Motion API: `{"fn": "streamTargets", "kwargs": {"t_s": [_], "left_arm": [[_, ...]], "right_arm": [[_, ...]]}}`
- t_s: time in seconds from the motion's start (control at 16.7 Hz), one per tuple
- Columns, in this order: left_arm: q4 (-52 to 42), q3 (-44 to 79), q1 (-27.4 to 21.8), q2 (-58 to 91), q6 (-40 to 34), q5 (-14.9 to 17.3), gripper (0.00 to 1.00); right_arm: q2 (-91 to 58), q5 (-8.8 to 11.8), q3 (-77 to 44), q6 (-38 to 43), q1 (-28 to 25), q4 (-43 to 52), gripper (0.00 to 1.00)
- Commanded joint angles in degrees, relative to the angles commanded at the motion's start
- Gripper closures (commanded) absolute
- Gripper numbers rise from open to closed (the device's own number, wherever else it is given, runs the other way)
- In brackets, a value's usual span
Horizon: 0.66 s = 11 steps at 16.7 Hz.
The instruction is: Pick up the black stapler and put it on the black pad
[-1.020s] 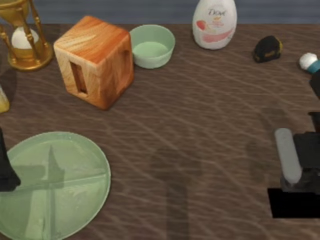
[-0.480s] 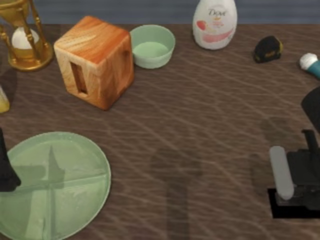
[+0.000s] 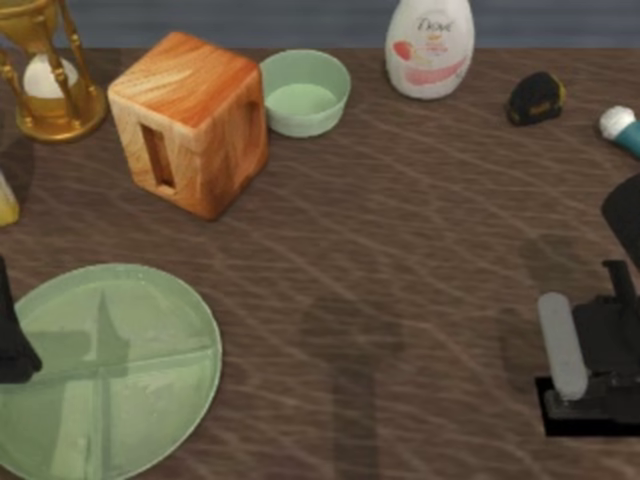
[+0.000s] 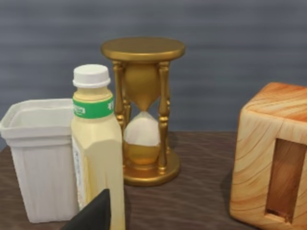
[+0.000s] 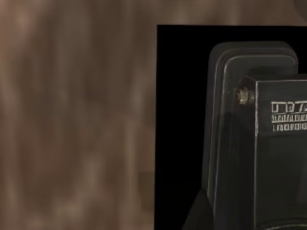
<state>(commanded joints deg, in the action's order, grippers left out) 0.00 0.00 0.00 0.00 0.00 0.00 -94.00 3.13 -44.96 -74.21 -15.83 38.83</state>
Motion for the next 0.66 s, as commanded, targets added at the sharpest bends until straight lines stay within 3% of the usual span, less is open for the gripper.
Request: {"fn": "streamTargets", "kwargs": {"t_s": [0.3,0.66], "left_arm": [[0.0,0.0,0.0,0.0,0.0,0.0,0.0],[0.0,0.0,0.0,0.0,0.0,0.0,0.0]], "right_arm": [[0.0,0.0,0.0,0.0,0.0,0.0,0.02],[0.0,0.0,0.0,0.0,0.0,0.0,0.0]]}}
